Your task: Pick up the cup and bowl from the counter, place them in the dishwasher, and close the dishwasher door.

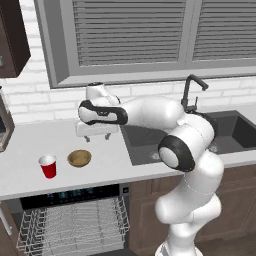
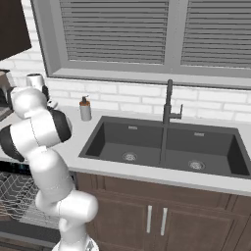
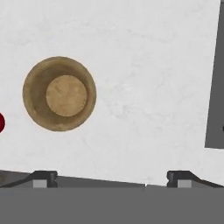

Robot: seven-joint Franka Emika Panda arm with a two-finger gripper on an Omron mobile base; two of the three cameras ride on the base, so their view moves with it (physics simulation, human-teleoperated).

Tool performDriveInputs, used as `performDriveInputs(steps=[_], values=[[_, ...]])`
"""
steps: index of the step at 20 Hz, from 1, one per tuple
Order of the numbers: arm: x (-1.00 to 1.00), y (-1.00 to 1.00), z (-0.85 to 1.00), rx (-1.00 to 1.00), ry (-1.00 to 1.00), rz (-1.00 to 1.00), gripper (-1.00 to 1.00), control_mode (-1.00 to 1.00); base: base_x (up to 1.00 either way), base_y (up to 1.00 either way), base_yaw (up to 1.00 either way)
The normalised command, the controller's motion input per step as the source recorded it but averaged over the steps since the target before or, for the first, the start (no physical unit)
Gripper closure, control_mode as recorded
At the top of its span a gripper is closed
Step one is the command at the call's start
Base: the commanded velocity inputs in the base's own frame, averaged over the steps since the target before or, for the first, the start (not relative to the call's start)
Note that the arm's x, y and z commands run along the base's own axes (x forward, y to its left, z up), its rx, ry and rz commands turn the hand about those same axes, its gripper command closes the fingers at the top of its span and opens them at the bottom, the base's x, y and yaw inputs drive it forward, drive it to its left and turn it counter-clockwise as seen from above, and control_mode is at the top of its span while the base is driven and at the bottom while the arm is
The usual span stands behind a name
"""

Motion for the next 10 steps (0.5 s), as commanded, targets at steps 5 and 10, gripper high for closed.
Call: performDriveInputs(steps=[5,10], values=[[0.47,0.23,-0.69,0.0,-0.09,0.0,-1.0,-1.0,0.0,0.0,0.0],[0.3,0.38,-0.39,0.0,0.0,0.0,-1.0,-1.0,0.0,0.0,0.0]])
